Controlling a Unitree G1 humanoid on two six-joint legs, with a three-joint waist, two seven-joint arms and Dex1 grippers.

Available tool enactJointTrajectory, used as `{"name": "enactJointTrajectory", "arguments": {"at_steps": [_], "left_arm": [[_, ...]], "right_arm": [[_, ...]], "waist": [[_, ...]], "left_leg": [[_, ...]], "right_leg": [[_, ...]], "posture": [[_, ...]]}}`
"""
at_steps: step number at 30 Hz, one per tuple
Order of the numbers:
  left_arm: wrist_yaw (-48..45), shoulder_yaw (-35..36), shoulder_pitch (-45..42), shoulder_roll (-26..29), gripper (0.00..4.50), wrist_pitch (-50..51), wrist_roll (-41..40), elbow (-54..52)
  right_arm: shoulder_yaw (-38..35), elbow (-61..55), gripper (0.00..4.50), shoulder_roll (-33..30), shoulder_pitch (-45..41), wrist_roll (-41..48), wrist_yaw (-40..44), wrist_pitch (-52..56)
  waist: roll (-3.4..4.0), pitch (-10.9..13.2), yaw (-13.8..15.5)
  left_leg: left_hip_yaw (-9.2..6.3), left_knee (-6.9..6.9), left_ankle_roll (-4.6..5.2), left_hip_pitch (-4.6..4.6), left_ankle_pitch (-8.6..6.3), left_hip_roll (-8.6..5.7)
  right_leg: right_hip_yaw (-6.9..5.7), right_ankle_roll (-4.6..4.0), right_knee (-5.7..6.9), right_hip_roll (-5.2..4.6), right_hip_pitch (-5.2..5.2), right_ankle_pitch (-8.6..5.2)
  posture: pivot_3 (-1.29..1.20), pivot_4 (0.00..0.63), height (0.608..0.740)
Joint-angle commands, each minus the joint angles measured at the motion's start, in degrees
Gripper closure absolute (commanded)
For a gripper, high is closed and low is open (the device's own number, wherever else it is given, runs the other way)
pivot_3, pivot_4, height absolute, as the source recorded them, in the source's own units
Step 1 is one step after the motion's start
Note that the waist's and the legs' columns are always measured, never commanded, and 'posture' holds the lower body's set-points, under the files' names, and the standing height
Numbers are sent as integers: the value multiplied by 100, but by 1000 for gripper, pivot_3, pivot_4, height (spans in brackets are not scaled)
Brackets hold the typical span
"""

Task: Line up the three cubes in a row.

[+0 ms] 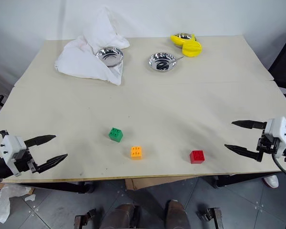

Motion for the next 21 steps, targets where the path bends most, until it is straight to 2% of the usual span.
{"name": "enactJointTrajectory", "arguments": {"at_steps": [1,5,8,14,19,21], "left_arm": [[54,132,-58,-67,0,-61,-118,-193],[-370,67,-37,-62,0,233,-600,-589],[-542,-63,81,10,0,419,-611,-924],[-1112,-586,-56,-9,0,496,-718,-1364],[-1151,-721,-78,-138,0,428,-743,-1656],[-1112,-765,-67,-172,0,483,-776,-1805]], "right_arm": [[-120,-175,30,2,-66,80,0,-92],[-266,-157,30,-130,11,141,-12,4],[-439,-60,30,-269,161,134,34,-73],[-816,841,30,-823,816,-148,369,-749],[-734,1559,30,-1161,619,-305,455,-1118],[-505,1503,30,-1259,423,-268,507,-997]], "waist": [[0,0,3],[0,0,4],[1,0,8],[3,1,34],[6,1,-60],[15,2,-101]], "left_leg": [[0,0,0,0,0,0],[-1,3,0,-2,0,0],[-1,1,0,-2,0,0],[-1,2,2,-1,-1,-2],[10,-1,1,5,-2,5],[11,-2,0,5,-2,6]], "right_leg": [[0,0,0,0,0,0],[0,0,0,0,0,0],[-1,0,-1,-1,0,0],[-2,0,-5,-1,4,0],[1,-2,-13,2,7,-1],[0,-3,-12,2,7,-2]], "posture": [[0,150,740],[0,150,740],[0,150,740],[0,150,740],[0,150,740],[0,150,740]]}}
